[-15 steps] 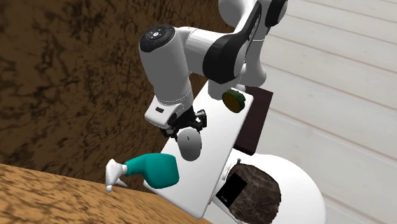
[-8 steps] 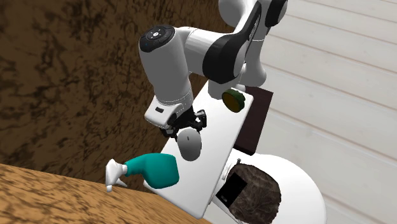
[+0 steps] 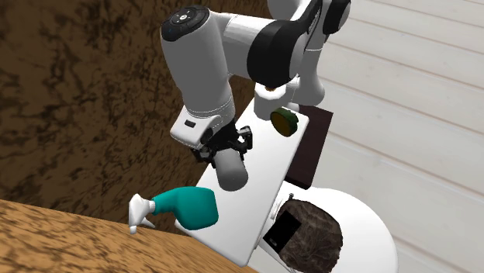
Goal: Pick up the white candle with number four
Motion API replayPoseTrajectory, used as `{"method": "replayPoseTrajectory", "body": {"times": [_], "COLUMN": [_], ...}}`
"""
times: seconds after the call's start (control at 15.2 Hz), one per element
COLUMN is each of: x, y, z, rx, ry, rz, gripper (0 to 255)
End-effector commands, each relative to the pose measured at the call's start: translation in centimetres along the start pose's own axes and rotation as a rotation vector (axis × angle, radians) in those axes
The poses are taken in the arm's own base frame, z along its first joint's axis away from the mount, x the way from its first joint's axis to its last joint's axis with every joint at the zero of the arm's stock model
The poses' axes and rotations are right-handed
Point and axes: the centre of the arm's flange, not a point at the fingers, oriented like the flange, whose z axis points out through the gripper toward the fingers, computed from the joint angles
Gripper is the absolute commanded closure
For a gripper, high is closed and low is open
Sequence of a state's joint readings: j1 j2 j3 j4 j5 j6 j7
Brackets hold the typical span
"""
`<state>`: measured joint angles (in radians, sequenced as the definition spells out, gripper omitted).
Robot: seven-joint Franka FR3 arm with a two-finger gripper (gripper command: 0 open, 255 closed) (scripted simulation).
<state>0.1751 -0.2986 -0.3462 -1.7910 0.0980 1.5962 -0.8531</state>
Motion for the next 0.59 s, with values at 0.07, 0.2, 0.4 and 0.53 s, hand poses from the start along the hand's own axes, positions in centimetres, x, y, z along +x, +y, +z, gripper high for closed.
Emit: {"method": "replayPoseTrajectory", "body": {"times": [0.07, 0.2, 0.4, 0.53], "x": [0.4, 0.6, 0.9, 0.9], "y": [-0.1, -0.2, -0.3, -0.3], "z": [-1.5, -2.6, -4.1, -4.2], "rx": [0.000, 0.000, 0.000, 0.000], "ry": [0.000, 0.000, 0.000, 0.000], "rz": [0.000, 0.000, 0.000, 0.000], "gripper": [255, 255, 255, 255]}}
